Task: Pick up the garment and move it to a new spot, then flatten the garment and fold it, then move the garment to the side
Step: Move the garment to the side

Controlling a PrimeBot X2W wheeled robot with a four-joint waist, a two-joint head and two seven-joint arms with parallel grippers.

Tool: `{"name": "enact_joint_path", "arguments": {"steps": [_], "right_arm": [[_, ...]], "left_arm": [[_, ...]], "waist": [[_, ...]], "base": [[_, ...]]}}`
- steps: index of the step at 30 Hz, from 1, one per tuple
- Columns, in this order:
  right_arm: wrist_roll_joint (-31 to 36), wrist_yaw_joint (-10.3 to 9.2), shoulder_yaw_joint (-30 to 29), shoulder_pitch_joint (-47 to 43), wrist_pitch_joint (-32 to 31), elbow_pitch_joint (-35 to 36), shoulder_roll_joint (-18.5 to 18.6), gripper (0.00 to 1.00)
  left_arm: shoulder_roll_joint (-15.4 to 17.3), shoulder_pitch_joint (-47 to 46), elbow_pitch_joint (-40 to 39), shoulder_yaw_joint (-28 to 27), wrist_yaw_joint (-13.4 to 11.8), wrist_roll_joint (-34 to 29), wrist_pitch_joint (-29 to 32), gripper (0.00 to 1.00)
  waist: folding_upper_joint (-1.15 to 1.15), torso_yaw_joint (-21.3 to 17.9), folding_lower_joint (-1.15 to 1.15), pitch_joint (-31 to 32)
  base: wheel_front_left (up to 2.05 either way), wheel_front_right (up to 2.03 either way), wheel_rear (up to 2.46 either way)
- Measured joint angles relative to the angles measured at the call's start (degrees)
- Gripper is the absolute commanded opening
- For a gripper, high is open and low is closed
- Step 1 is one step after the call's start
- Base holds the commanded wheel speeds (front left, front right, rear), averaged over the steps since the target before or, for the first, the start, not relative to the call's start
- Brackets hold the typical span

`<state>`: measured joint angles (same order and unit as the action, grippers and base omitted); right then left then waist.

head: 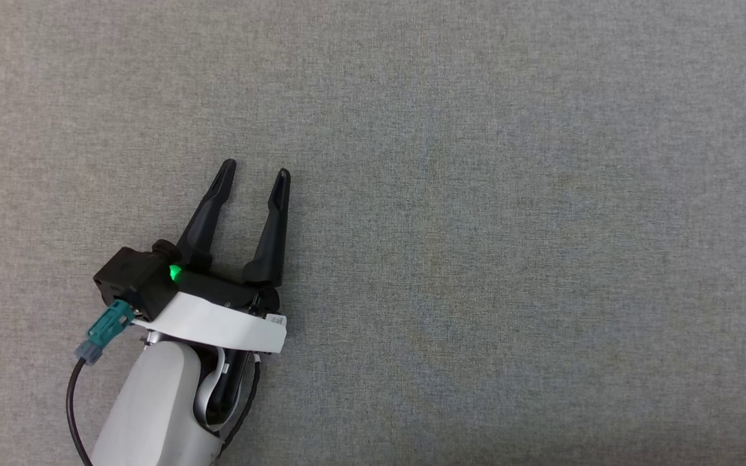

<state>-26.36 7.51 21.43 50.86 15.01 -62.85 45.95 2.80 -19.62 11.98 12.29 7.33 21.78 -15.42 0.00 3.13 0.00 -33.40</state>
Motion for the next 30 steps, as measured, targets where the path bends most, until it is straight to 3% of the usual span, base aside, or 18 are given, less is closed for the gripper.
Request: {"name": "enact_joint_path", "arguments": {"steps": [8, 13, 21, 30], "right_arm": [[10.45, -0.01, -7.04, -0.97, 0.13, 0.10, -2.92, 1.00], [14.62, -0.01, -10.05, -1.65, 0.14, 3.79, -6.30, 1.00], [13.95, -0.01, -11.62, -6.67, 0.13, 15.80, -14.89, 1.00], [11.39, -0.01, -12.17, -19.77, 0.13, 33.94, -24.86, 1.00]], "left_arm": [[0.00, 1.17, 1.66, 0.55, 0.01, 1.91, 0.30, 1.00], [0.01, 3.72, 2.01, -0.10, -0.11, 2.44, 0.35, 1.00], [-0.02, 7.49, 1.92, -2.27, -0.43, 1.91, 0.35, 1.00], [-0.01, 10.67, 1.25, -6.31, -0.83, 2.05, 0.35, 1.00]], "waist": [[0.00, 0.51, 0.00, 3.83], [0.00, 0.86, 0.00, 8.14], [0.00, 0.91, 0.00, 15.95], [0.00, 0.78, 0.00, 22.85]], "base": [[0.00, 0.00, 0.00], [0.00, 0.00, 0.00], [0.00, 0.00, 0.00], [0.00, 0.00, 0.00]]}}
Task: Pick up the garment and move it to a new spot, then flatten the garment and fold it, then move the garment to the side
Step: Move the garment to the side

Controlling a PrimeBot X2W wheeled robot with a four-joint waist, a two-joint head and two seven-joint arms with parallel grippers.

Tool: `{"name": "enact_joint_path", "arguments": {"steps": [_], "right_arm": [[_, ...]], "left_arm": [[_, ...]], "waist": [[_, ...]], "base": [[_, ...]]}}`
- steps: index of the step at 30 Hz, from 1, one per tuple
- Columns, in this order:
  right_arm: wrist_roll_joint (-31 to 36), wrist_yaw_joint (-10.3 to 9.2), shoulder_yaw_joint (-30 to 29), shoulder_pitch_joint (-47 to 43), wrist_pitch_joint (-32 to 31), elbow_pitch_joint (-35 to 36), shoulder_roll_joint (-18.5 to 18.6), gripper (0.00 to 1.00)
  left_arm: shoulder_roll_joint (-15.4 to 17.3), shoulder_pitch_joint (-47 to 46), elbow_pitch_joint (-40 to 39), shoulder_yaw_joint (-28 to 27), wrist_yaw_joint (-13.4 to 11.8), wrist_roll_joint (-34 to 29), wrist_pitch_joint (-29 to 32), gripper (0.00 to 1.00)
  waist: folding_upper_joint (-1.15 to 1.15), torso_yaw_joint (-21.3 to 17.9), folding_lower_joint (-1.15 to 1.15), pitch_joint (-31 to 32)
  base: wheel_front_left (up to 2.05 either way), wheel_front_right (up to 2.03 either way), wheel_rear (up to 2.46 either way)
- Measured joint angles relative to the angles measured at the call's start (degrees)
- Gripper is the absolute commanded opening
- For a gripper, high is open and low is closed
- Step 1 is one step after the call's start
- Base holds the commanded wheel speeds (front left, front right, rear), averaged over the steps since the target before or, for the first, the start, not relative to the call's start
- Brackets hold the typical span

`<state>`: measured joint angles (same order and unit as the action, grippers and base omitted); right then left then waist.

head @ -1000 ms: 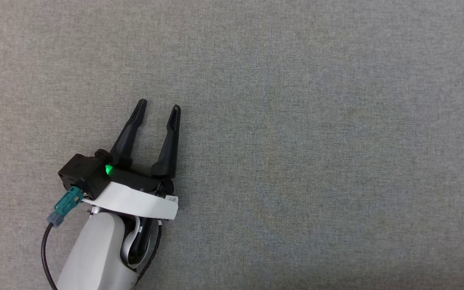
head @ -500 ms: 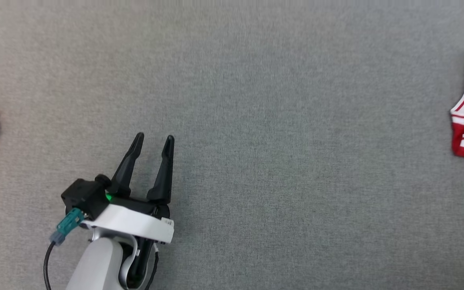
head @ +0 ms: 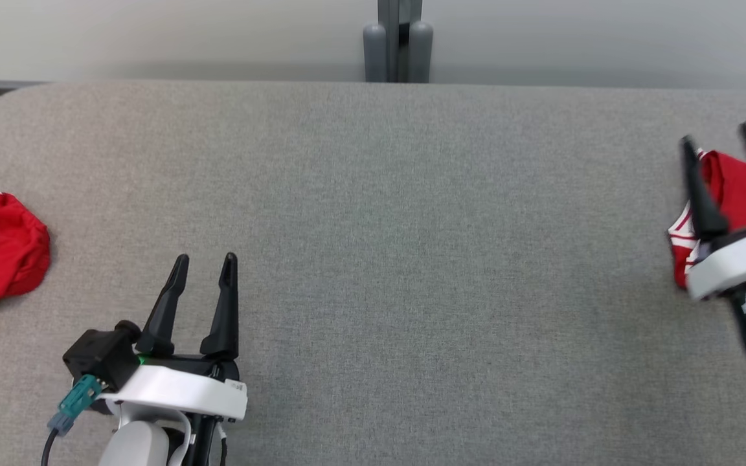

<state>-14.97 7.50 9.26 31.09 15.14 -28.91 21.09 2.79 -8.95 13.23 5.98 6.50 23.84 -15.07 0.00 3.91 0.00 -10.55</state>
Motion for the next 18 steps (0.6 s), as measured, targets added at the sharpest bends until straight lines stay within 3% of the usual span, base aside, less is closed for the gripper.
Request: {"name": "enact_joint_path", "arguments": {"steps": [11, 18], "right_arm": [[3.77, 0.00, -2.46, -16.16, 0.01, 12.04, -13.69, 1.00], [5.43, -0.01, -5.19, -22.47, 0.01, 13.50, -17.11, 1.00]], "left_arm": [[0.02, 4.59, 0.13, -3.56, -0.02, -2.18, 0.00, 1.00], [0.00, 6.98, 0.55, -3.80, -0.03, -3.70, 0.00, 1.00]], "waist": [[0.00, -1.09, 0.00, 6.43], [0.00, -2.33, 0.00, 8.70]], "base": [[0.00, 0.00, 0.00], [0.00, 0.00, 0.00]]}}
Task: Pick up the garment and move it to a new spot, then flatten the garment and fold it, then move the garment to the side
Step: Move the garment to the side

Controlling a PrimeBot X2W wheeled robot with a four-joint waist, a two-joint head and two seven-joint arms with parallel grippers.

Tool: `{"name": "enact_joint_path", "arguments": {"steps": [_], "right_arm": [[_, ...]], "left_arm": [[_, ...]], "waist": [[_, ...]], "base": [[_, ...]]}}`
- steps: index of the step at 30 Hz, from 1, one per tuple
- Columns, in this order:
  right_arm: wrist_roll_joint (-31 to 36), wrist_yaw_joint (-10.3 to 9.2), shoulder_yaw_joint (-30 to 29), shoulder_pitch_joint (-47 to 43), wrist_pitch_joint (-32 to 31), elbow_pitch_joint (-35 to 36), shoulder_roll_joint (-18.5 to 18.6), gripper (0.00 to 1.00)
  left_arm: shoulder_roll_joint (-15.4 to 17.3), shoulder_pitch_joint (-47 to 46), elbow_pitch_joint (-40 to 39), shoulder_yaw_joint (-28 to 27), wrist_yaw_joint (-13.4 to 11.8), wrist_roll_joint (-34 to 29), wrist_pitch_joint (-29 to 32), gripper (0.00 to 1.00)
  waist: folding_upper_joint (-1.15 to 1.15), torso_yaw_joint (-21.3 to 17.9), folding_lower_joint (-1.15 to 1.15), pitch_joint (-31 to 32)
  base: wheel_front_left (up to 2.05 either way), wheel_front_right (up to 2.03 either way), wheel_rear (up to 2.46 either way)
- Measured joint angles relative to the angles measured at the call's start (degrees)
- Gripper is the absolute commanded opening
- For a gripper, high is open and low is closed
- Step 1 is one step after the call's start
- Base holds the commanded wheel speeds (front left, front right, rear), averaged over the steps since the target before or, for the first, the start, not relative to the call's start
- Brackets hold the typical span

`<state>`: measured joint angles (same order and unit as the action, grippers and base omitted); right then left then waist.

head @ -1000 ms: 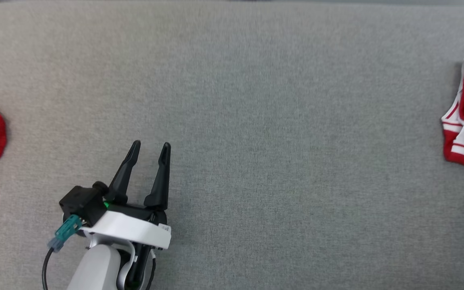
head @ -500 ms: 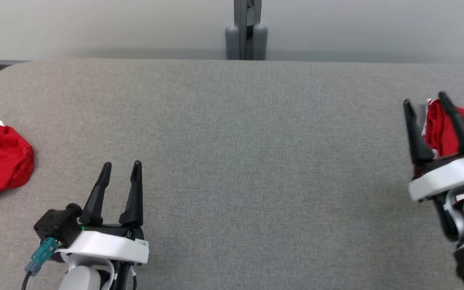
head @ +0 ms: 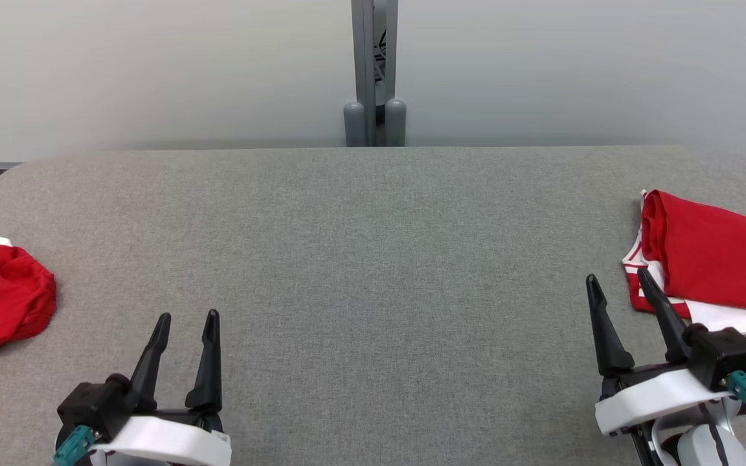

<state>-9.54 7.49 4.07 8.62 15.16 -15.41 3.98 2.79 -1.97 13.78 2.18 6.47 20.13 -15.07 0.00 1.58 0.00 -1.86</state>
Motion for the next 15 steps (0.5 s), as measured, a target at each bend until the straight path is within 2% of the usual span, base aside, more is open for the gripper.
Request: {"name": "enact_joint_path", "arguments": {"steps": [15], "right_arm": [[-0.11, 0.01, -0.99, -1.32, 0.00, -0.64, -1.00, 1.00]], "left_arm": [[0.00, 0.66, 0.77, 0.73, -0.30, -0.32, 0.00, 1.00]], "waist": [[0.00, -0.50, 0.00, 0.60]], "base": [[0.00, 0.00, 0.00]]}}
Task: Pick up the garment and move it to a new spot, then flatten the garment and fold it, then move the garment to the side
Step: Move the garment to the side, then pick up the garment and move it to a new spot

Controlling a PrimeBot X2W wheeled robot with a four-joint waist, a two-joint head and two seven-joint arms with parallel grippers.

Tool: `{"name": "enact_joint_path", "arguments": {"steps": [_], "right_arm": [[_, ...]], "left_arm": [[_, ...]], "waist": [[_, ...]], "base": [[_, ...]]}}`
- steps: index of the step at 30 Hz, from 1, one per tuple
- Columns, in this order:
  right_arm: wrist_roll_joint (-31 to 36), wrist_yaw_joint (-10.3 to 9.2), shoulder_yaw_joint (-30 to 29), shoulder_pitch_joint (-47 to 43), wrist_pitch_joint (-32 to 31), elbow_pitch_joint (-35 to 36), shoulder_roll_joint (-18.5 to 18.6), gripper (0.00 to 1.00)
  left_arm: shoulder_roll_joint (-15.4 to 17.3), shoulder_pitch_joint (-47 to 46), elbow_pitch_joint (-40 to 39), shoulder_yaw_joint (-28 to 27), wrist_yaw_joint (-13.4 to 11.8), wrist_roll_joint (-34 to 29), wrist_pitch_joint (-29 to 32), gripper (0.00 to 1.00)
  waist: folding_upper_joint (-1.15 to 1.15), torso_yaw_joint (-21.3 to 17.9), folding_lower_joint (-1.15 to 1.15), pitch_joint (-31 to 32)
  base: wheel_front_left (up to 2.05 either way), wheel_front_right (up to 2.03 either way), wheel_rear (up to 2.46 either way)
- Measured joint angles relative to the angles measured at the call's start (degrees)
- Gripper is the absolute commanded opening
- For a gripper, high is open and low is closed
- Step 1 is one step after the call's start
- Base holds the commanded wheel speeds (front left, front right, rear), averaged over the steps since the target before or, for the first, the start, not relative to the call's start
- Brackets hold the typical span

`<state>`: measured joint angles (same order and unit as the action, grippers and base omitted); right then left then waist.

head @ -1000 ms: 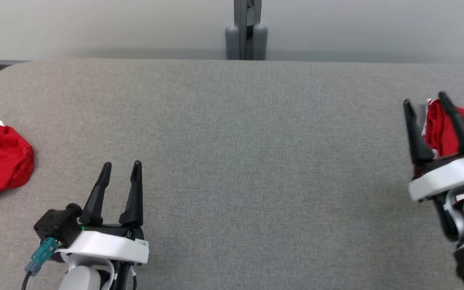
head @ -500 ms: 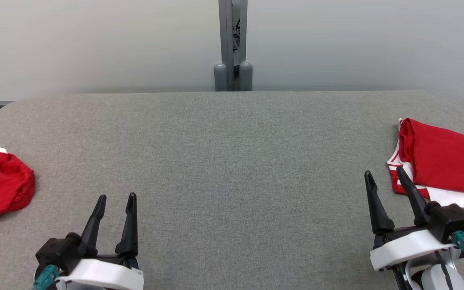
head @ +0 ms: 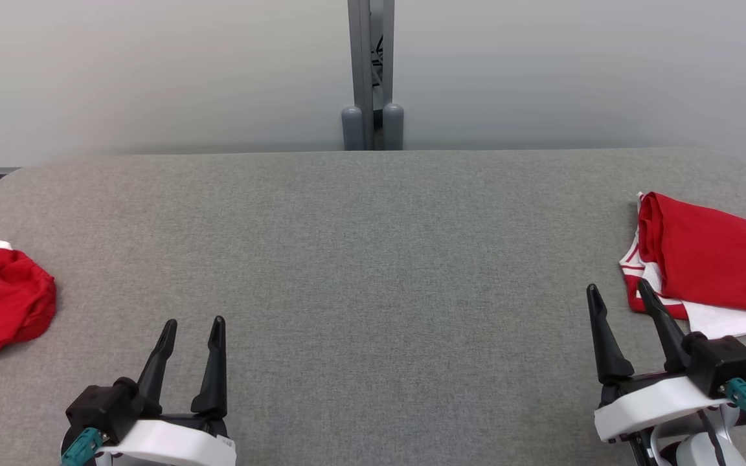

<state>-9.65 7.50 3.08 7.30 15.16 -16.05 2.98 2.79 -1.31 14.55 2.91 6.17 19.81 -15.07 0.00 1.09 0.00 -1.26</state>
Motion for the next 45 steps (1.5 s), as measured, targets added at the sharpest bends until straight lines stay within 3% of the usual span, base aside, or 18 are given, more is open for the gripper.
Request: {"name": "enact_joint_path", "arguments": {"steps": [9, 31, 45], "right_arm": [[-0.81, -0.01, -0.04, -0.32, 0.00, -0.51, -0.12, 1.00], [-4.48, -0.01, 6.32, -0.98, 0.00, -1.72, -0.18, 1.00], [-5.66, -0.01, 8.87, 0.62, 0.00, -3.37, -0.25, 1.00]], "left_arm": [[0.00, -0.21, 0.23, 0.45, 0.00, -0.16, 0.00, 1.00], [-0.01, 2.30, -0.03, -3.98, 0.66, -1.21, 0.00, 1.00], [0.02, 3.36, -1.25, -5.86, 0.67, -1.12, 0.00, 1.00]], "waist": [[0.00, 3.43, 0.00, -0.42], [0.00, 26.13, 0.00, 1.19], [0.00, 27.87, 0.00, 1.53]], "base": [[0.00, 0.00, 0.00], [0.00, 0.00, 0.00], [0.00, 0.00, 0.00]]}}
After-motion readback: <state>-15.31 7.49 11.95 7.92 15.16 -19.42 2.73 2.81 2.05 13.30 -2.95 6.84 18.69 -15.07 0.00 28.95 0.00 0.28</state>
